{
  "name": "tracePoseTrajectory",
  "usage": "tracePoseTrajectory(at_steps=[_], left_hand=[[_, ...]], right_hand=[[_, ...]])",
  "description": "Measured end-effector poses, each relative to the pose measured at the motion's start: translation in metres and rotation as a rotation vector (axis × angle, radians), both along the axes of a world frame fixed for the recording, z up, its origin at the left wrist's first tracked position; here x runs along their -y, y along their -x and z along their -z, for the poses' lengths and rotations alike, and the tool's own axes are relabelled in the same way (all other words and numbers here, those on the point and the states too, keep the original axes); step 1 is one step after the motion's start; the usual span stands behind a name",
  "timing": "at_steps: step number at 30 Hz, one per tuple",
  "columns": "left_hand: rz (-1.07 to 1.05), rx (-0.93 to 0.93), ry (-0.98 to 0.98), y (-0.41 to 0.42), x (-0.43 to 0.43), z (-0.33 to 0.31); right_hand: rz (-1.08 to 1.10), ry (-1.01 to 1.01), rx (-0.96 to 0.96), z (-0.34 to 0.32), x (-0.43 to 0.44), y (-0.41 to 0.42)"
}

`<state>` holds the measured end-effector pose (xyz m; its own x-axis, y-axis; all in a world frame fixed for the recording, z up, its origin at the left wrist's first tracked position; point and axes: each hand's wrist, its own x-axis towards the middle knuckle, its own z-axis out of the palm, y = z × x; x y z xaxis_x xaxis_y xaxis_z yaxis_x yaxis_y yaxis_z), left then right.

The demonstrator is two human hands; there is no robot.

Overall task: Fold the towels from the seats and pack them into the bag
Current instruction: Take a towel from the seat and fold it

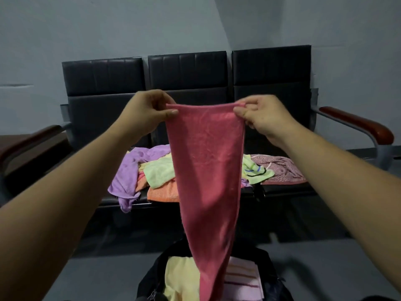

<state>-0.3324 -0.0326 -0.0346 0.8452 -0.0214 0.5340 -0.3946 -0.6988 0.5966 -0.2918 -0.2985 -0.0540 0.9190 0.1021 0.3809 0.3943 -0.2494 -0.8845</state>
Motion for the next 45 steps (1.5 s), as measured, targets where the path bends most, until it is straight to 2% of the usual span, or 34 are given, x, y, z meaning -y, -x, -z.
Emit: tracePoseTrajectory(at_steps=[2,4,7,9,12,14,15,16,18,19,20,22,25,26,29,34,37,40,45], left_hand=[[-0.019,-0.009,-0.026,0.000,0.000,0.006],[-0.020,-0.056,0.033,0.000,-0.001,0.009],[0.120,-0.145,0.305,0.003,0.001,0.015],[0.191,-0.078,0.422,0.002,0.002,0.019],[0.178,0.002,0.577,0.000,0.006,0.027],[0.229,-0.039,0.686,0.000,0.007,0.033],[0.278,-0.108,0.683,0.001,0.008,0.039],[0.310,-0.208,0.596,0.002,0.008,0.047],[0.305,-0.422,0.270,0.004,0.011,0.073],[0.305,-0.485,0.155,0.004,0.012,0.089],[0.318,-0.510,0.134,0.004,0.014,0.103],[0.388,-0.524,0.285,0.002,0.017,0.123],[0.545,-0.631,0.743,-0.001,0.024,0.140],[0.531,-0.664,0.773,-0.002,0.026,0.144],[0.487,-0.700,0.506,0.000,0.033,0.156],[0.482,-0.814,0.543,-0.004,0.030,0.171],[0.448,-0.838,0.815,0.001,0.030,0.174],[0.401,-0.833,1.085,0.004,0.033,0.170],[0.422,-0.753,1.387,-0.004,0.036,0.159]], right_hand=[[0.007,0.044,-0.020,0.005,0.002,-0.002],[-0.026,-0.028,0.001,0.005,0.004,-0.002],[-0.199,-0.304,-0.039,0.005,0.006,0.000],[-0.319,-0.490,-0.106,0.005,0.001,0.002],[-0.345,-0.599,-0.127,0.000,-0.011,0.004],[-0.340,-0.641,-0.132,-0.005,-0.018,0.004],[-0.345,-0.664,-0.139,-0.008,-0.021,0.004],[-0.355,-0.683,-0.148,-0.010,-0.023,0.004],[-0.385,-0.699,-0.170,-0.013,-0.024,0.001],[-0.402,-0.695,-0.180,-0.013,-0.024,-0.001],[-0.414,-0.685,-0.190,-0.012,-0.024,-0.003],[-0.412,-0.677,-0.213,-0.007,-0.023,-0.009],[-0.383,-0.664,-0.247,0.006,-0.022,-0.017],[-0.388,-0.652,-0.260,0.010,-0.022,-0.018],[-0.404,-0.592,-0.288,0.022,-0.022,-0.022],[-0.355,-0.629,-0.315,0.029,-0.019,-0.033],[-0.211,-0.605,-0.363,0.038,-0.017,-0.045],[-0.102,-0.583,-0.516,0.060,-0.021,-0.056],[-0.263,-0.626,-0.793,0.112,-0.029,-0.056]])
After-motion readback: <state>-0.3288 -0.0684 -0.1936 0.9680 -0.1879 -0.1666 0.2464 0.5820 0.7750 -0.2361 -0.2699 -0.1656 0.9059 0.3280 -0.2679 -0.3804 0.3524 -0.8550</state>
